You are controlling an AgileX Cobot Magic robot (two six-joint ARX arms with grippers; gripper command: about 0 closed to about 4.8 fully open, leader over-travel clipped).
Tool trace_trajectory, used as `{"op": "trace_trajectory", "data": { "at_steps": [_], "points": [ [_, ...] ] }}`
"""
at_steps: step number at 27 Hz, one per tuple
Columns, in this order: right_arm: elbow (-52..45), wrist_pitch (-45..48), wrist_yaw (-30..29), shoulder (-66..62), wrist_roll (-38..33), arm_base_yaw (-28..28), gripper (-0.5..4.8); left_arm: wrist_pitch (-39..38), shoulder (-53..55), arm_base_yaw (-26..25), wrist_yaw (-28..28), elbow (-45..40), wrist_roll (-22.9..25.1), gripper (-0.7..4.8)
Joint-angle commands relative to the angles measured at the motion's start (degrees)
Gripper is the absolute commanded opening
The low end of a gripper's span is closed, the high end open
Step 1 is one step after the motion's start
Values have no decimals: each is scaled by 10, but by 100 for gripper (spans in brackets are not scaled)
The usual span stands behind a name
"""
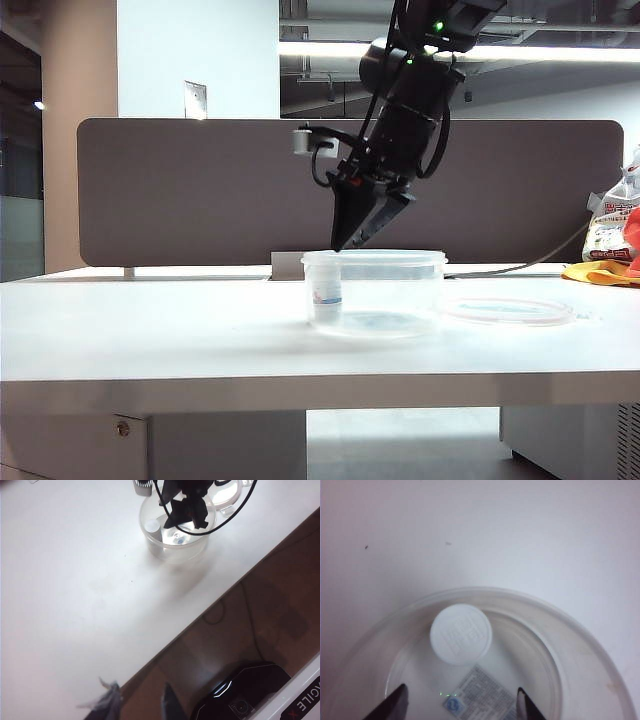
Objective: Remove the lid of the round box, pick up the small white medicine bottle inside, and place it on the table.
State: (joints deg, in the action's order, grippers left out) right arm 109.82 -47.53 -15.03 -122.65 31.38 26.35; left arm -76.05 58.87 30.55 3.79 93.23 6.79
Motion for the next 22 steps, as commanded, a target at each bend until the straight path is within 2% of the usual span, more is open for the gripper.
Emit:
{"op": "trace_trajectory", "data": {
  "at_steps": [1,22],
  "points": [
    [3,-2,-5,-3,2,4,275,3,-1,1,-2,1,3,111],
    [4,66,-3,-33,-1,27,275,3,-2,1,-2,1,2,111]
  ]
}}
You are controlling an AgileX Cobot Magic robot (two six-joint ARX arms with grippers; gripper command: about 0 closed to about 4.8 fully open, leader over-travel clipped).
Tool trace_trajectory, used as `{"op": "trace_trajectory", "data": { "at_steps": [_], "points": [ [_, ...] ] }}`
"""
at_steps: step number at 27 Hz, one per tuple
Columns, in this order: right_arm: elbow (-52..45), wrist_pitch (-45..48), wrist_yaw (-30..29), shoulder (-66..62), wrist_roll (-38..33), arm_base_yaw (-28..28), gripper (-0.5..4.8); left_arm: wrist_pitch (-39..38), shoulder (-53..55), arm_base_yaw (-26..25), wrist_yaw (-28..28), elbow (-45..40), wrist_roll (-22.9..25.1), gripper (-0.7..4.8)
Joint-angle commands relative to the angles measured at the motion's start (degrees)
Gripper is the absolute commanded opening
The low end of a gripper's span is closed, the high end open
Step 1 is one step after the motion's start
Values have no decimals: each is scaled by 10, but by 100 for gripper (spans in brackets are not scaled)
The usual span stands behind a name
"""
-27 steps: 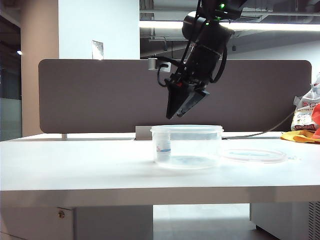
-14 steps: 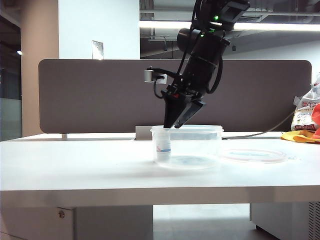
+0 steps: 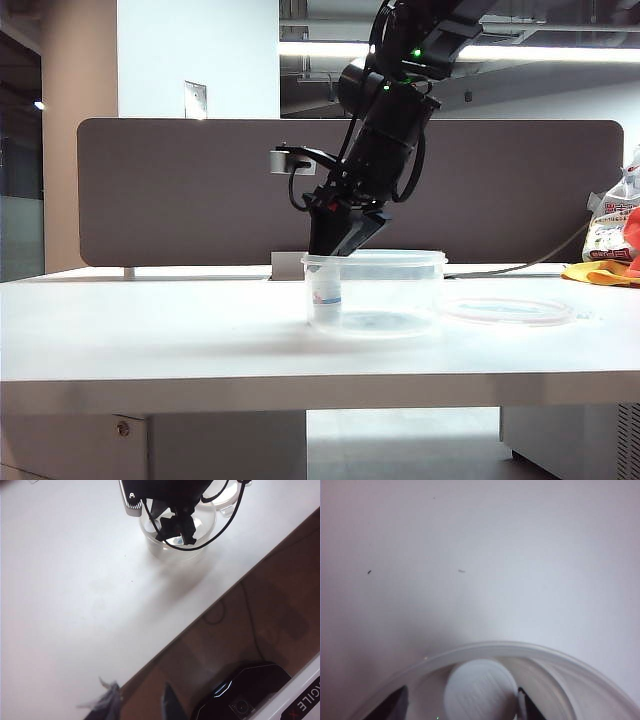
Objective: Remove the lid of the round box, pick up the small white medicine bottle inside, and place it on the table.
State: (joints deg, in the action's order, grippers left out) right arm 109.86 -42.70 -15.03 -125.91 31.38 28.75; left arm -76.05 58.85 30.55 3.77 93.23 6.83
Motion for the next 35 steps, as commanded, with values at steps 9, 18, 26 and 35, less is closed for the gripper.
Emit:
{"op": "trace_trajectory", "data": {
  "at_steps": [9,18,26,35],
  "points": [
    [4,38,0,-17,-28,5,252,3,-1,1,-1,1,2,111],
    [5,50,15,-18,-29,5,148,3,-1,1,-1,1,2,111],
    [6,50,23,-16,-33,5,112,3,-1,1,-1,1,2,111],
    [6,50,43,31,-40,4,111,4,-1,1,-1,1,2,111]
  ]
}}
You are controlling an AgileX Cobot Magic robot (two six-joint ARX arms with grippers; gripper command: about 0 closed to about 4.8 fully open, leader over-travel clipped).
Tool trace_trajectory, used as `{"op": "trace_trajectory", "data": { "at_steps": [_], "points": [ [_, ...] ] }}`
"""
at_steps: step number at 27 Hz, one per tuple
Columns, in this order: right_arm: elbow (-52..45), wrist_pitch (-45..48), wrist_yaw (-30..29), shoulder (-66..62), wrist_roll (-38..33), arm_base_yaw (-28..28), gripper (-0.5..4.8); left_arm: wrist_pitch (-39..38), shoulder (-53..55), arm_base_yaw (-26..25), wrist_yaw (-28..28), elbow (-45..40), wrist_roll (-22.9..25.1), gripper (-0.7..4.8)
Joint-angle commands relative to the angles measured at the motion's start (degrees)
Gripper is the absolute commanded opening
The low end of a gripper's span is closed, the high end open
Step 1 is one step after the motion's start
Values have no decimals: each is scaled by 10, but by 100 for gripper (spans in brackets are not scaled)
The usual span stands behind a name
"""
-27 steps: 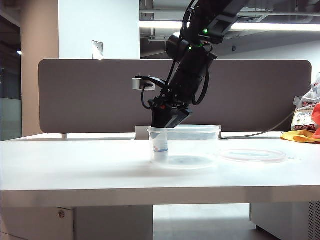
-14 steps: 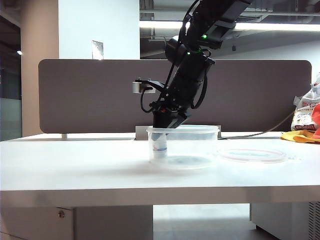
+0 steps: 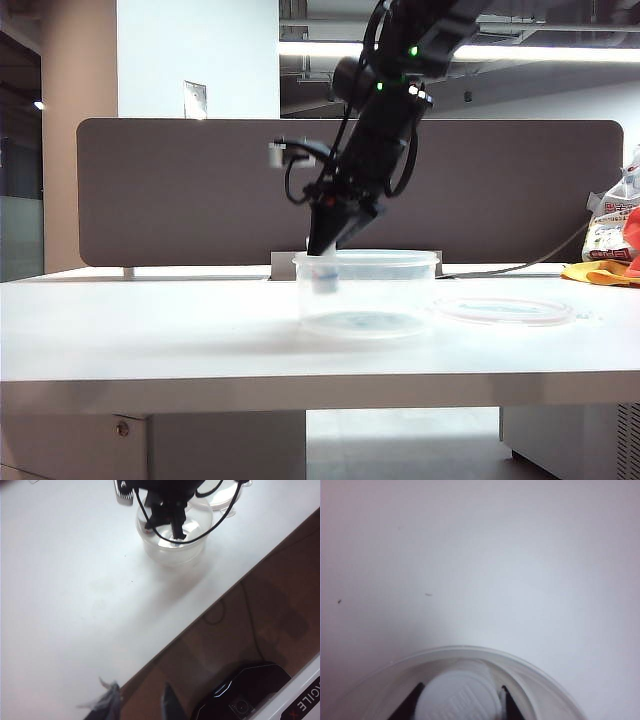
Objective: Remove the lid of the round box, pick up the small white medicine bottle inside, and place it on the table.
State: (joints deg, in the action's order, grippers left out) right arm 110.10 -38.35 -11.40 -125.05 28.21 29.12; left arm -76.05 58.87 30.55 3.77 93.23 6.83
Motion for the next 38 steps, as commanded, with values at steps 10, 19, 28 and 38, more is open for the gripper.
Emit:
{"op": "trace_trajectory", "data": {
  "at_steps": [10,19,28,38],
  "points": [
    [3,40,-90,83,-134,14,111,5,-1,1,-1,1,2,111],
    [3,13,-90,68,-139,103,84,0,-2,1,0,1,2,111],
    [3,-60,-79,1,-154,115,84,-6,-2,1,0,1,0,111],
    [3,-43,-62,-30,-163,114,84,-6,-2,1,-1,1,2,111]
  ]
}}
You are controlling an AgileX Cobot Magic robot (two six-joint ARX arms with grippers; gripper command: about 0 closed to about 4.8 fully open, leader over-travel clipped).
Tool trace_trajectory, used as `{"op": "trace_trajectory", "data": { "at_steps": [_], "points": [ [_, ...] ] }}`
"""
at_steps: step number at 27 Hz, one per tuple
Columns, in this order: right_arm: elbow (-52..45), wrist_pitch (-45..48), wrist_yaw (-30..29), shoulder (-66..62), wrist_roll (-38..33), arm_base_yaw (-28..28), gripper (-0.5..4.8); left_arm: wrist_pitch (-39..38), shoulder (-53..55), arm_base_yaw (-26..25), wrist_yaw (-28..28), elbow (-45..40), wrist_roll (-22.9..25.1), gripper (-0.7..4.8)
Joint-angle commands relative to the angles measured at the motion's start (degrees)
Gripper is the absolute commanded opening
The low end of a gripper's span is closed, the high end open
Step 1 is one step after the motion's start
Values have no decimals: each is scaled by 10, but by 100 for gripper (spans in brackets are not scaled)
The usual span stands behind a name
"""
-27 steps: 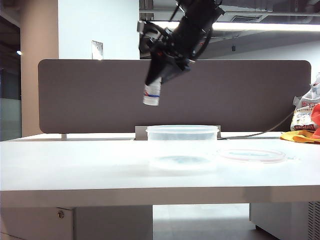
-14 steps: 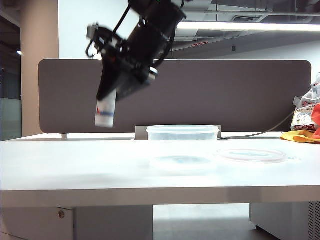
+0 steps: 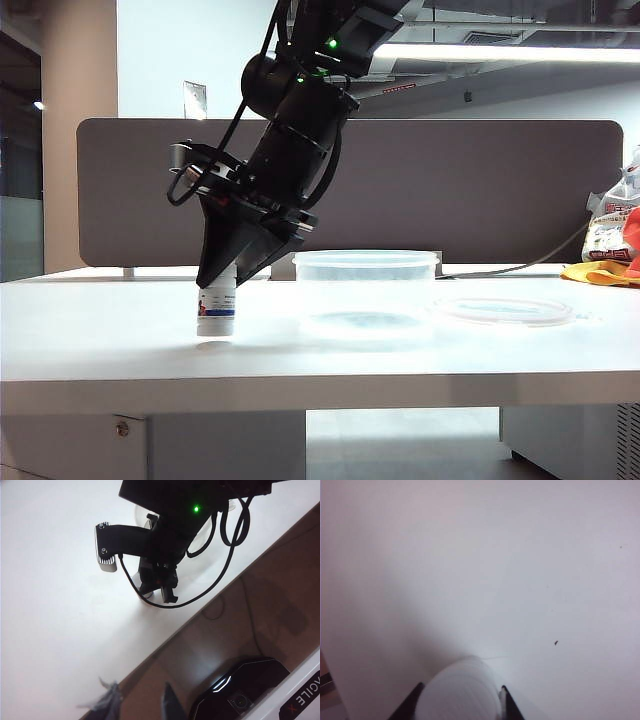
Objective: Remove the lid of the round box, pick up the small white medicine bottle inside, and place it on the table.
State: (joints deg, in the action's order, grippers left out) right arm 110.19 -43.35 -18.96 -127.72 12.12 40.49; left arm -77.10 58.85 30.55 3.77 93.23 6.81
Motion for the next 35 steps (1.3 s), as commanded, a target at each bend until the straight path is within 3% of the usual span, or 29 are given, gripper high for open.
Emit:
{"op": "trace_trajectory", "data": {
  "at_steps": [1,5,6,8,11,16,21,22,23,24,25,26,29,32,35],
  "points": [
    [2,7,15,-4,-2,1,84,4,-1,1,-1,1,2,111],
    [2,8,14,-5,-2,1,100,5,-1,1,-1,1,3,111],
    [2,7,14,-5,-2,1,171,5,-1,1,-1,1,3,111],
    [2,5,14,-5,-2,1,261,5,-1,1,-1,1,3,111],
    [2,-2,10,-5,-2,3,267,5,-1,1,-1,1,3,111],
    [4,6,8,4,-2,6,391,10,-1,1,-1,1,3,111],
    [42,22,10,22,-2,5,410,19,-1,1,-11,1,18,111],
    [77,20,11,24,-2,6,359,26,-2,1,-44,1,29,110],
    [96,14,12,28,-2,6,276,28,-4,1,-67,1,37,106],
    [139,-2,10,33,-2,7,67,39,-11,1,-131,0,39,41],
    [159,-11,10,36,-2,7,15,46,-16,1,-158,0,39,26],
    [199,-29,19,44,-2,6,-6,71,-33,0,-193,-4,38,23],
    [231,-50,68,70,-28,-8,-6,157,-97,0,-196,-45,34,21],
    [231,-113,70,103,-74,-43,-6,248,-198,0,-195,-150,4,21],
    [231,-173,69,122,-66,-58,-6,324,-283,0,-194,-271,-32,21]
  ]
}}
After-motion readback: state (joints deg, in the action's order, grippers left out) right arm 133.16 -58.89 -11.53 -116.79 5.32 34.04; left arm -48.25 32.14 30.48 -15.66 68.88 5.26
